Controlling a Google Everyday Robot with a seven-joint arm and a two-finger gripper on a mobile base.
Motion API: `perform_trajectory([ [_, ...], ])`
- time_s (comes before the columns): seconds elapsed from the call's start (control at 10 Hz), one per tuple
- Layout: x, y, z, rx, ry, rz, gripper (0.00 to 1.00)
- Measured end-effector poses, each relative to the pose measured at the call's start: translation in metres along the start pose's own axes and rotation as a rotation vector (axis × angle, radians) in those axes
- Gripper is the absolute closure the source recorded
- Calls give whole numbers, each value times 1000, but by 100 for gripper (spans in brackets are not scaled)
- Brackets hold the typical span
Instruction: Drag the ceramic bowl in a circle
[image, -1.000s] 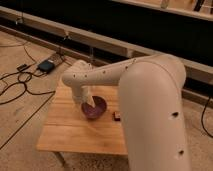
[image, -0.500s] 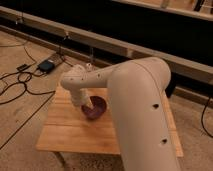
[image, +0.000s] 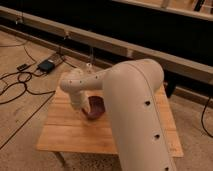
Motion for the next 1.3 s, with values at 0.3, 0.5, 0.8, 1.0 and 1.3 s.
perform_trajectory([
  [0.3,4,-5,-2,-12,29,42,96],
  [0.5,-1,-5,-10,-20,29,52,100],
  [0.8,-19,16,-31,-47,-6,11,100],
  [1.0,-26,41,-48,-86,-28,-32,100],
  [1.3,-19,74,-65,-158,-32,-65,100],
])
